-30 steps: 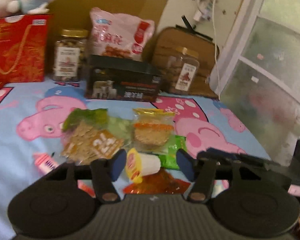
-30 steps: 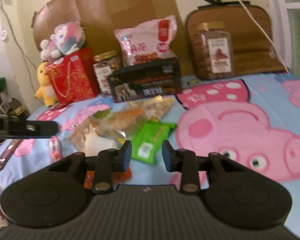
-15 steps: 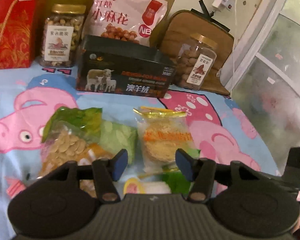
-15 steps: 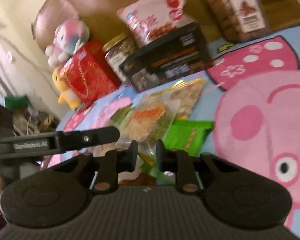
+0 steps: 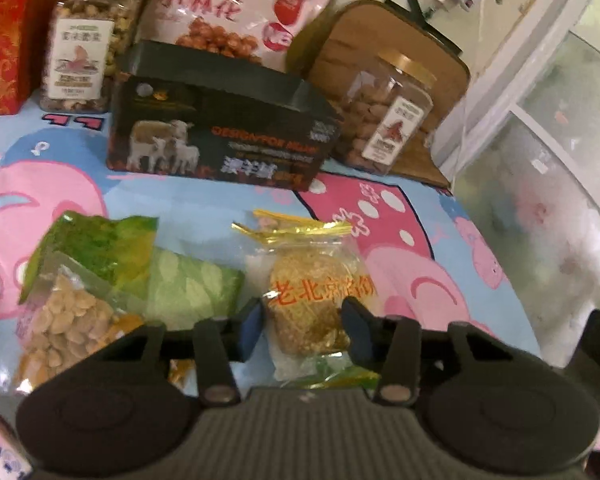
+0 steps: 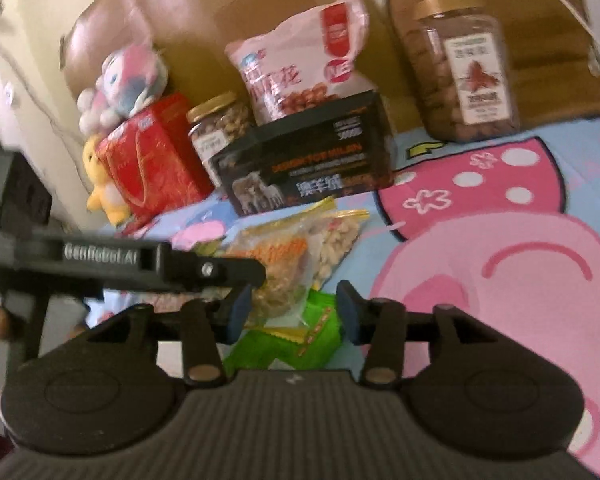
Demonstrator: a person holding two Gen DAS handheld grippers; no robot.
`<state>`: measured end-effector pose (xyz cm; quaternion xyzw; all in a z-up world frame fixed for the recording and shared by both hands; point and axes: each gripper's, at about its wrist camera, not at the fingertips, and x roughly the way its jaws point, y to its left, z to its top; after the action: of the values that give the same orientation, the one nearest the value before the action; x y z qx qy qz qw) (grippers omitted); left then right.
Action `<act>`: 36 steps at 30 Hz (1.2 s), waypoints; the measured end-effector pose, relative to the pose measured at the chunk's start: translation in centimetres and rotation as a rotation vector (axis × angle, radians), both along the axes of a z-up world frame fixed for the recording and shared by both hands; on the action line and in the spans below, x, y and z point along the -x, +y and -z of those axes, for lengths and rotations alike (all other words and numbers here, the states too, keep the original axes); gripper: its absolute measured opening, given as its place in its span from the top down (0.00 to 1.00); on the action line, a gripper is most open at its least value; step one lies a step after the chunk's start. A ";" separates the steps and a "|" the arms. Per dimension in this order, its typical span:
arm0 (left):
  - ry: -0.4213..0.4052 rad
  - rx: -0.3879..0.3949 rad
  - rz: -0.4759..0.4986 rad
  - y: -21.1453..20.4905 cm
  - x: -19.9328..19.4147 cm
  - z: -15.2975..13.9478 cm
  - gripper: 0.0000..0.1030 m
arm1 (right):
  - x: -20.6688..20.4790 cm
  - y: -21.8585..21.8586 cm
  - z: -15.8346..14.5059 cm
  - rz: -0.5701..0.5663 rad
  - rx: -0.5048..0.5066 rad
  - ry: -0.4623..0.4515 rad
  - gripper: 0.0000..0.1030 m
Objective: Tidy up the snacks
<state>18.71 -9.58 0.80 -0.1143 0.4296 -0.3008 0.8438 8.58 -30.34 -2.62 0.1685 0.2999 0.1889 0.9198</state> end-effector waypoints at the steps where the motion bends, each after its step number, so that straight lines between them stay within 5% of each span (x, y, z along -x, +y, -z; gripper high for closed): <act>1: -0.015 -0.009 -0.011 0.1 0.1 -0.6 0.58 | -0.2 0.4 -0.3 0.005 0.018 0.002 0.72; 6: -0.154 0.039 -0.046 1.7 -1.2 -5.5 0.58 | -1.5 1.2 -3.4 -0.007 0.025 -0.113 0.72; 11: -0.234 0.003 -0.087 1.6 -7.5 -9.0 0.58 | -7.5 2.8 -6.8 -0.006 0.047 -0.202 0.72; 19: -0.159 -0.110 -0.177 1.0 -17.5 -5.7 0.56 | -20.2 3.8 -4.6 -0.036 -0.006 -0.011 0.70; 23: -0.138 -0.182 -0.192 0.2 -18.7 -4.0 0.42 | -23.0 4.5 -2.6 -0.051 0.013 0.099 0.64; 30: -0.286 -0.087 -0.187 3.9 -12.5 -7.9 0.39 | -17.1 2.2 -5.7 0.007 0.032 -0.055 0.57; 36: -0.227 -0.031 -0.136 7.4 -5.2 -7.4 0.39 | -9.8 -1.4 -5.1 0.002 -0.051 0.014 0.56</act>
<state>23.96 -2.23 8.23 -0.0953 0.3272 -0.2473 0.9070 18.34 -31.77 2.52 0.1938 0.3011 0.1943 0.9132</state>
